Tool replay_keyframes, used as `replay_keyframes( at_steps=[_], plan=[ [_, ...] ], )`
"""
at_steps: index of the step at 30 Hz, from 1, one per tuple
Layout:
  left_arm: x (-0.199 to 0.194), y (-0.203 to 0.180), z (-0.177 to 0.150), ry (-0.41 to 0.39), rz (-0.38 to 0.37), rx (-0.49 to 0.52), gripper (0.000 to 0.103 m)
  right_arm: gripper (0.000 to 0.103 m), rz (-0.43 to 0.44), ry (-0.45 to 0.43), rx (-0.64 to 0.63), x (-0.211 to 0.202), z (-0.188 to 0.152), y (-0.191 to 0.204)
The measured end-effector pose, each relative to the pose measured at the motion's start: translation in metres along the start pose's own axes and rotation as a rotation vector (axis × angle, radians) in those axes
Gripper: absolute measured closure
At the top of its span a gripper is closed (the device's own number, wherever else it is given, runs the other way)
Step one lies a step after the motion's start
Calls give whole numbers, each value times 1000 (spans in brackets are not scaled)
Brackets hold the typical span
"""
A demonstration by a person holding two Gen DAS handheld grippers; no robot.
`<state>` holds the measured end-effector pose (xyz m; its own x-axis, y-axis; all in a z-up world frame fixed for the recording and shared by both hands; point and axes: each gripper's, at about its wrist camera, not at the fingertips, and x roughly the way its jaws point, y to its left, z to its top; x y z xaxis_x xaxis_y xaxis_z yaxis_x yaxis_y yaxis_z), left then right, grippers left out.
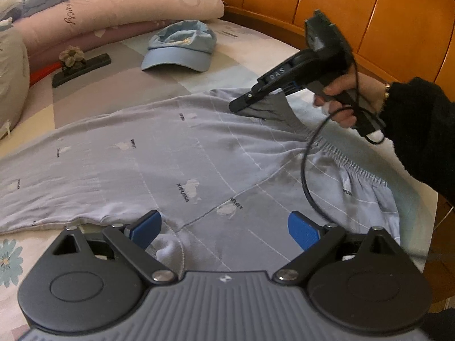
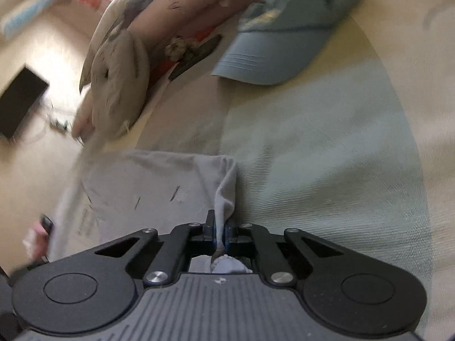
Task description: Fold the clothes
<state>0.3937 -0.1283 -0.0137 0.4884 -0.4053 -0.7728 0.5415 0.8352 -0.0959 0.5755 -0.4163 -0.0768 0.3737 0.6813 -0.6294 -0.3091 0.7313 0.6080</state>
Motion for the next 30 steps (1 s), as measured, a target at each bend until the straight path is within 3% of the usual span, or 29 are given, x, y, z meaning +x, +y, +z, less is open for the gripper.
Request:
replay_keyframes(
  at_steps=[10, 21, 25, 30],
  plan=[
    [0, 11, 5, -35, 62, 57, 7, 97, -78, -33, -188, -29, -15, 66],
    [61, 35, 53, -44, 326, 356, 7, 97, -152, -15, -328, -38, -38, 105],
    [90, 42, 55, -2, 403, 469, 8, 97, -175, -17, -365, -37, -46, 114],
    [95, 45, 44, -23, 423, 553, 7, 97, -199, -45, -497, -48, -64, 144]
  ],
)
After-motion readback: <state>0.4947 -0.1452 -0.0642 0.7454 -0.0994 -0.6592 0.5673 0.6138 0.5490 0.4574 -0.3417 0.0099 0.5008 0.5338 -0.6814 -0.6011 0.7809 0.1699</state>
